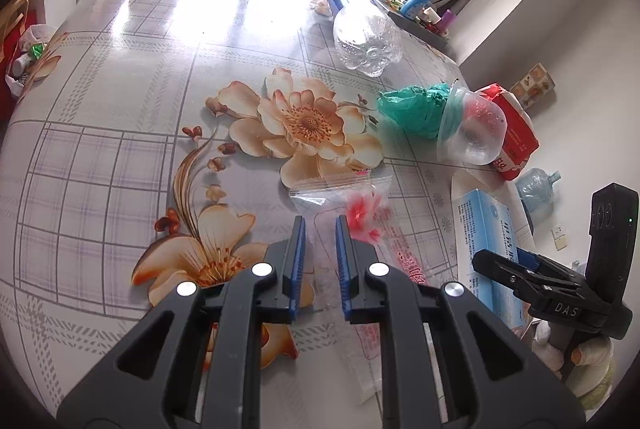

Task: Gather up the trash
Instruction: 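Lift the plastic bag with the left tool while the right tool lifts the medicine box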

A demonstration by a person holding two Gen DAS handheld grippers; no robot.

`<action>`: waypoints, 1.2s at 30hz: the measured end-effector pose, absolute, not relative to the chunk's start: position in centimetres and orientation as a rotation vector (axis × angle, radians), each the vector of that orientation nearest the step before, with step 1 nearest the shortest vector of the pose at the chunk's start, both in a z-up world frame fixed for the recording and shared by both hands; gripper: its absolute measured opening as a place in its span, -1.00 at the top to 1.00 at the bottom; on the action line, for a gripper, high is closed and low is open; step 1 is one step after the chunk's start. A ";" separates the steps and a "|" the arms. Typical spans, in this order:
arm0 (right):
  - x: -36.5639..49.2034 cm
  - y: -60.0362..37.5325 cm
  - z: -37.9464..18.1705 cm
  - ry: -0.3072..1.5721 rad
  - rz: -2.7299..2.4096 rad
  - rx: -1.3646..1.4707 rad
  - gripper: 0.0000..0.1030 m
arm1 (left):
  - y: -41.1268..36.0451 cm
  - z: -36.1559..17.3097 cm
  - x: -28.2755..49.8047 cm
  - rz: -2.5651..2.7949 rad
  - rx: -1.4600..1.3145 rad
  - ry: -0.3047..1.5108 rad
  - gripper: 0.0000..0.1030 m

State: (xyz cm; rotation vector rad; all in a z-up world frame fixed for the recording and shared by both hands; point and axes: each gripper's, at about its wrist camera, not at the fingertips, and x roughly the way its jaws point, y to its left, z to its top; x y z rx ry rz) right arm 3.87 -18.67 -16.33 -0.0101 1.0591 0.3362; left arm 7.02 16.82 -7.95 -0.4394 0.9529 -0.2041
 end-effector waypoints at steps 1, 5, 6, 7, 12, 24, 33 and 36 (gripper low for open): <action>3.8 -18.7 -16.3 1.058 0.341 -0.016 -0.55 | 16.8 -8.0 7.1 -0.205 -0.443 0.954 0.74; 3.6 -19.3 -16.2 1.059 0.363 -0.021 -0.51 | 17.0 -8.0 7.1 -0.214 -0.462 0.959 0.73; 3.5 -19.4 -16.2 1.059 0.366 -0.023 -0.50 | 17.0 -8.0 7.1 -0.215 -0.465 0.960 0.72; 3.5 -19.5 -16.2 1.058 0.367 -0.021 -0.50 | 17.1 -8.0 7.2 -0.216 -0.469 0.962 0.72; 3.2 -20.3 -16.0 1.049 0.382 0.014 -0.48 | 17.0 -8.0 7.3 -0.217 -0.478 0.967 0.72; 3.0 -22.8 -15.0 1.024 0.406 0.145 -0.40 | 16.4 -5.7 6.3 -0.227 -0.448 0.924 0.78; 2.2 -26.3 -13.1 0.963 0.404 0.255 -0.39 | 14.3 -1.7 5.3 -0.330 -0.437 0.863 0.79; 1.7 -28.0 -12.1 0.929 0.394 0.289 -0.39 | 12.8 -0.3 5.3 -0.371 -0.388 0.843 0.79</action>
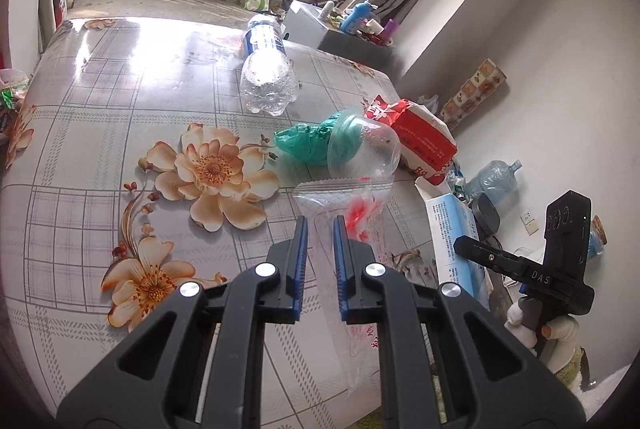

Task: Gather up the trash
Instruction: 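Lift the plastic bag with the left tool while the right tool lifts the medicine box, then open both tools over the blue wastebasket to drop bag and box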

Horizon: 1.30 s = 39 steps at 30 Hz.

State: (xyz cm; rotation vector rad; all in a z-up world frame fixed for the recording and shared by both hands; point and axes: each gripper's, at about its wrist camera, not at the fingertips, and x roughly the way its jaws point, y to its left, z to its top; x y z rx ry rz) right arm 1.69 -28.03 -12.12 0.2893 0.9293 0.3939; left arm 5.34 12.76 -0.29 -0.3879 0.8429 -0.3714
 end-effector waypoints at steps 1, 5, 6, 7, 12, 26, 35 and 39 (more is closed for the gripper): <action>1.5 -28.7 -11.8 0.916 0.388 0.299 -0.39 | 12.3 0.2 5.4 -0.387 -0.375 0.836 0.79; 0.9 -31.3 -10.7 0.868 0.361 0.350 -0.39 | 9.7 1.9 6.4 -0.471 -0.349 0.813 0.79; 0.9 -31.9 -10.5 0.855 0.347 0.363 -0.39 | 8.9 2.3 6.7 -0.496 -0.345 0.809 0.79; 0.6 -32.7 -10.2 0.841 0.334 0.376 -0.39 | 8.1 2.6 7.0 -0.515 -0.339 0.805 0.79; -0.7 -37.7 -8.5 0.757 0.229 0.438 -0.39 | 1.8 3.9 9.6 -0.663 -0.280 0.805 0.79; -5.3 -56.6 -10.2 0.607 -0.226 0.691 -0.39 | -26.1 2.6 15.4 -1.020 0.068 0.909 0.79; -3.9 -68.0 -17.6 0.625 -0.420 0.977 -0.42 | -42.8 -5.1 16.8 -1.084 0.288 1.039 0.73; -1.1 -72.5 -22.7 0.663 -0.489 1.038 -0.58 | -47.8 -9.8 18.3 -1.023 0.363 1.065 -0.08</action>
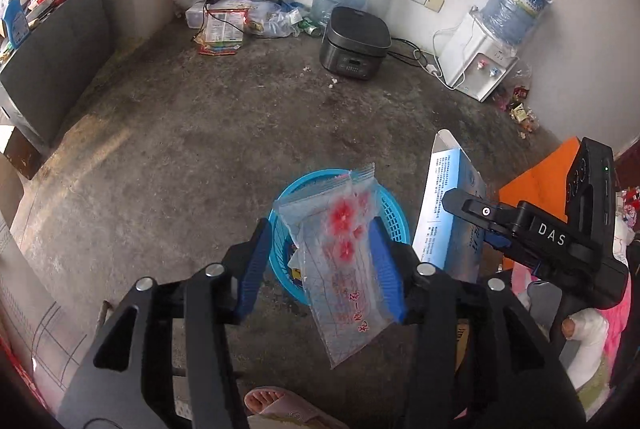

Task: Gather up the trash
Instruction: 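Open both tools over the blue wastebasket to drop bag and box, then move both tools back over the table toward the cup and green bag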

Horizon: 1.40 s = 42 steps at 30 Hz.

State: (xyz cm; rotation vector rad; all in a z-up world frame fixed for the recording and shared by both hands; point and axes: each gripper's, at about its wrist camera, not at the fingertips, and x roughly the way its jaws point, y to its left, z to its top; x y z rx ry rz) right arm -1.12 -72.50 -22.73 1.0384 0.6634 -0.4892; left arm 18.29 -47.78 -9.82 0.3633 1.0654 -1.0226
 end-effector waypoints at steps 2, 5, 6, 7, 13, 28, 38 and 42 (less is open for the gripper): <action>0.0 -74.2 -26.2 0.719 -0.528 1.081 -0.58 | -48.4 -11.7 19.4 -0.960 0.381 1.079 -0.08; 0.3 -74.8 -30.4 0.799 -0.571 1.130 -0.58 | -47.9 -12.5 20.6 -0.924 0.325 1.111 -0.09; 0.1 -74.6 -31.3 0.803 -0.566 1.141 -0.58 | -47.6 -12.4 20.8 -0.929 0.311 1.112 -0.12; -0.1 -74.3 -31.9 0.806 -0.561 1.149 -0.58 | -47.6 -11.9 20.6 -0.932 0.306 1.098 -0.14; -1.4 -72.6 -31.4 0.784 -0.544 1.116 -0.58 | -44.8 -6.6 19.8 -0.938 0.268 0.963 -0.34; -2.1 -59.9 -15.6 0.547 -0.443 0.537 -0.68 | -28.2 6.6 14.9 -0.976 -0.038 0.766 -0.78; -1.7 -49.8 -9.6 0.437 -0.297 0.287 -0.77 | -12.9 9.1 12.3 -0.767 -0.111 0.667 -0.81; -1.6 -47.0 -7.5 0.421 -0.203 0.270 -0.77 | -5.3 9.5 11.2 -0.659 -0.151 0.614 -0.81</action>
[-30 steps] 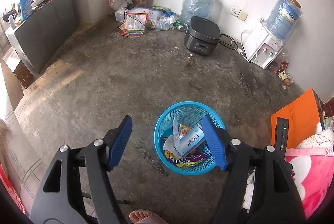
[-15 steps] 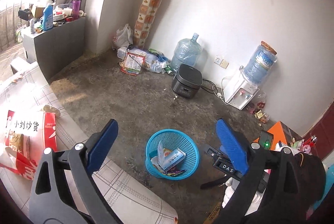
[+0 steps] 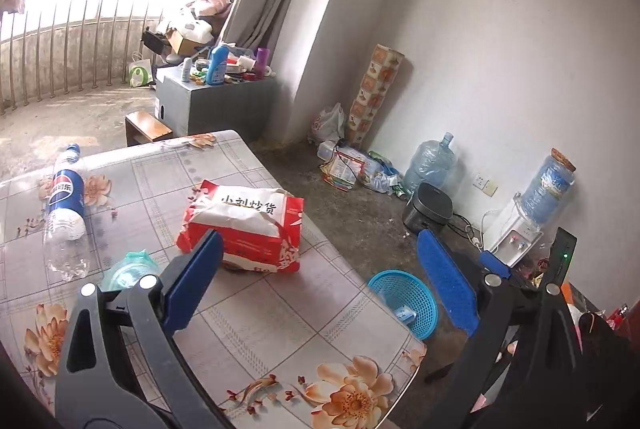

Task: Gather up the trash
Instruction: 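Move both tools back over the table toward the cup and green bag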

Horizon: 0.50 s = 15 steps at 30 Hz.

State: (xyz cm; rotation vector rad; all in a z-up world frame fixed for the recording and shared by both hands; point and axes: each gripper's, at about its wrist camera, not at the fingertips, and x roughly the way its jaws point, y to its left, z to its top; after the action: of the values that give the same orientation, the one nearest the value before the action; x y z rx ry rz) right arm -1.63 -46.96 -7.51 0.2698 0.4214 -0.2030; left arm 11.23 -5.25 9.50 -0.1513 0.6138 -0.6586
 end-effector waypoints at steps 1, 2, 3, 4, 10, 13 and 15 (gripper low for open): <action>-1.5 -46.2 -7.2 0.422 -0.176 0.273 -0.77 | -3.2 9.5 11.0 -0.624 -0.160 0.600 -0.81; -1.4 -45.5 -6.9 0.425 -0.147 0.279 -0.76 | -1.3 9.3 10.8 -0.583 -0.174 0.591 -0.81; -1.1 -44.6 -6.8 0.430 -0.118 0.285 -0.77 | -0.1 9.1 10.7 -0.555 -0.186 0.588 -0.81; -0.8 -43.9 -6.6 0.435 -0.096 0.288 -0.77 | 1.6 8.8 10.5 -0.516 -0.208 0.586 -0.81; 0.6 -39.1 -6.1 0.462 0.026 0.265 -0.76 | 7.4 6.9 10.3 -0.416 -0.322 0.597 -0.81; 0.9 -36.9 -5.9 0.469 0.072 0.243 -0.76 | 8.4 6.0 10.6 -0.408 -0.337 0.607 -0.81; 1.4 -36.1 -6.0 0.485 0.102 0.237 -0.76 | 8.6 5.4 10.8 -0.412 -0.340 0.614 -0.81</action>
State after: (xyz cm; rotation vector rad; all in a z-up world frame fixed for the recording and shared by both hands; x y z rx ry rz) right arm 1.41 -36.12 -5.97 0.2370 0.4851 0.1019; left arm 10.80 8.60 5.43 -0.3399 0.6141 -0.4115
